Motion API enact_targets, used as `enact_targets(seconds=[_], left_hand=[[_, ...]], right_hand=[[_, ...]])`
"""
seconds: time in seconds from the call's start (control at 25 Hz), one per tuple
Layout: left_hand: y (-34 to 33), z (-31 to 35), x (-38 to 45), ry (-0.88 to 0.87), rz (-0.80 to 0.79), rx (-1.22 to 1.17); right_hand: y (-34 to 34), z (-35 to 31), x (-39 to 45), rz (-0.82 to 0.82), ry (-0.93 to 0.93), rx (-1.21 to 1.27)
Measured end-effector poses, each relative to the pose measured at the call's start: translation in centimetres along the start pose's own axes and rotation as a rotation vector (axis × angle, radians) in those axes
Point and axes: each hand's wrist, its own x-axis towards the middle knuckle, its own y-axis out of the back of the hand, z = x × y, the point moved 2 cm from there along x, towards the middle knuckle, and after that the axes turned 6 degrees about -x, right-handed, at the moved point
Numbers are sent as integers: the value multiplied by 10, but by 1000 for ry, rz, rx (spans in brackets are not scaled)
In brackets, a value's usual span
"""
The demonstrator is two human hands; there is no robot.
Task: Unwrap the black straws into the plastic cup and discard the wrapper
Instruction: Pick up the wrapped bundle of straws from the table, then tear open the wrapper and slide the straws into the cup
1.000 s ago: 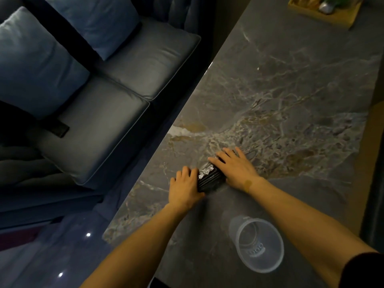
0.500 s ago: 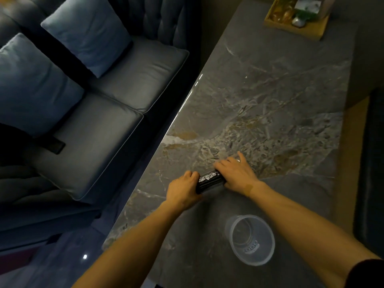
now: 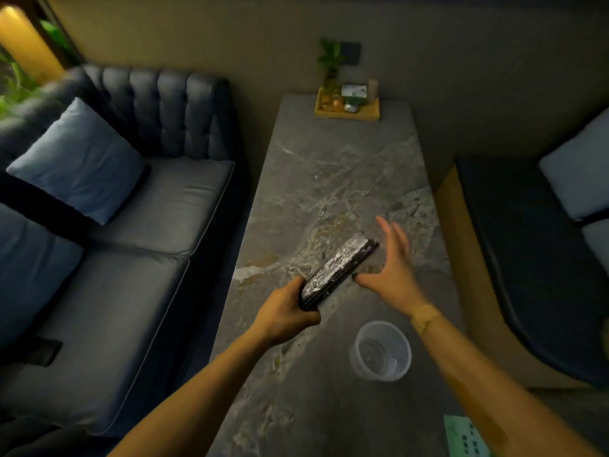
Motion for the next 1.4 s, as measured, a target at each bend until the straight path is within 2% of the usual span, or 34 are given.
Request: enact_targets(seconds=[0.08,0.16,0.2,0.28,0.36,0.52,0.72,0.8,0.92,1.0,1.12,1.2,1.28,1.4], left_hand=[[-8,5,-17,-4,-18,-197],[-24,6,-34,9,-87,-442],[-32,6,-44,19,-134,-536],[-44,6,-62,14,-269,-599],[-53,5,-78,8,-401,-594],[-61,10,-95,25,-534,-608],[-69,26,-97,97,-628,-530],[-60,37,-90,71,-536,-518],[-41,73,-77,-10,-373,-702],[-39,103,-68,-51,-295,-759],[-46,134,-55,-81,7,-784],[-49,143,-49,-97,144,-798],[-52,147,-47,-128,138,-828],[-48,144,-45,-187,47,-870]], right_hand=[[-9,-10,-35,95,-211,419],[-28,-19,-68,70,-353,821],[-36,-22,-81,36,-382,962],[-45,-27,-100,-37,-391,1068],[-47,-30,-115,-78,-390,1060],[-43,-31,-130,48,-366,992],[-29,-23,-139,231,-384,631],[-17,-15,-142,234,-346,472],[-6,-8,-147,168,-267,235],[-6,-7,-149,160,-185,-24],[-7,-9,-152,216,-68,-266],[-5,-6,-155,248,-70,-251],[-5,-4,-156,239,-97,-167],[-6,-5,-155,51,-128,160]])
